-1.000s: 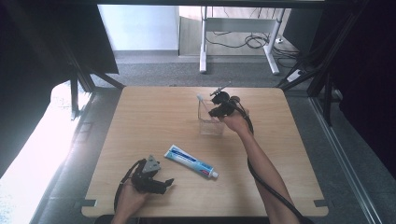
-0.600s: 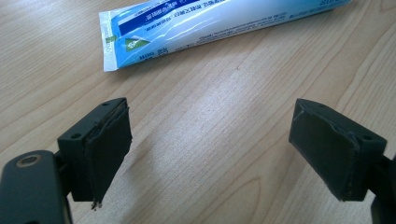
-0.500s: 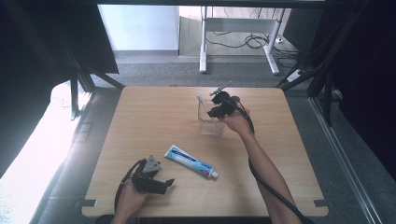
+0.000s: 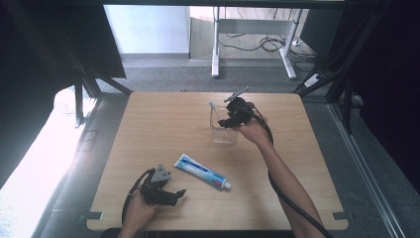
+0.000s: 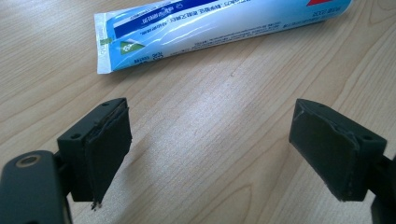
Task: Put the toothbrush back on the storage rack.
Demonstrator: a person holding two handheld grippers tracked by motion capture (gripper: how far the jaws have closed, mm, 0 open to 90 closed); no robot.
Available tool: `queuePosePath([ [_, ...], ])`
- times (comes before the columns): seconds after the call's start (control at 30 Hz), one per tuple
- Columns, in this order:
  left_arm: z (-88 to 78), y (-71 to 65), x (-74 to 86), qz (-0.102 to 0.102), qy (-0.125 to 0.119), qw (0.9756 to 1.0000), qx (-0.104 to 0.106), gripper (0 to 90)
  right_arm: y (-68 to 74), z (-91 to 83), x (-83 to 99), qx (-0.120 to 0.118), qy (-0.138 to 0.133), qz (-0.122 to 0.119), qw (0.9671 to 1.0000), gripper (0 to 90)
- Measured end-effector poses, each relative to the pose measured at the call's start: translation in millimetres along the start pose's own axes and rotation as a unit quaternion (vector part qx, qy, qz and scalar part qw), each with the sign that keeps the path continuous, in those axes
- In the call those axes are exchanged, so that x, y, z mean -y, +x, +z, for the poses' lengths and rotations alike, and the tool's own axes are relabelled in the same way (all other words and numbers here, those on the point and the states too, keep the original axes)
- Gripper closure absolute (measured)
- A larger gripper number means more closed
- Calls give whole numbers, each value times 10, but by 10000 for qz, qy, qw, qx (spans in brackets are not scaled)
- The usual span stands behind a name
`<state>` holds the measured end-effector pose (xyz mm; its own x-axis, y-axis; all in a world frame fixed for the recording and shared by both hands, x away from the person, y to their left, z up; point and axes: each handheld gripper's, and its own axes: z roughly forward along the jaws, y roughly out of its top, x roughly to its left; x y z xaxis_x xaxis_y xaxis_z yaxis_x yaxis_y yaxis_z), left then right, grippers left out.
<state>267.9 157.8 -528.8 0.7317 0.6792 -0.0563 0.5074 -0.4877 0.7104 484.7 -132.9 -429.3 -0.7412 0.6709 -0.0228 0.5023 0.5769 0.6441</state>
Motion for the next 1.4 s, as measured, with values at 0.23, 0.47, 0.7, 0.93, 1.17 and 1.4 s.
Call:
queuePosePath([
  [0.23, -4, -2, -2, 32, 3, 10000, -20, 133, 21, -89, 34, -8, -49, -33, 10000, 261],
  [0.47, -3, -3, -1, 46, 4, 10000, -33, 133, 51, -168, 100, -112, -104, -103, 9998, 151],
  [0.7, -2, -3, 0, 67, 24, 10000, -42, 133, 62, -278, 185, -221, -217, -95, 9995, 106],
  [0.93, -2, 0, 4, 42, -7, 10000, -38, 132, 91, -391, 283, -229, -242, -133, 9994, 27],
  [1.17, 4, -8, 1, 58, -11, 10000, -52, 132, 119, -495, 398, -218, -227, -159, 9994, 3],
  [1.4, 7, -15, 0, 41, -31, 10000, -50, 132, 194, -577, 531, -219, -195, -282, 9992, 7],
])
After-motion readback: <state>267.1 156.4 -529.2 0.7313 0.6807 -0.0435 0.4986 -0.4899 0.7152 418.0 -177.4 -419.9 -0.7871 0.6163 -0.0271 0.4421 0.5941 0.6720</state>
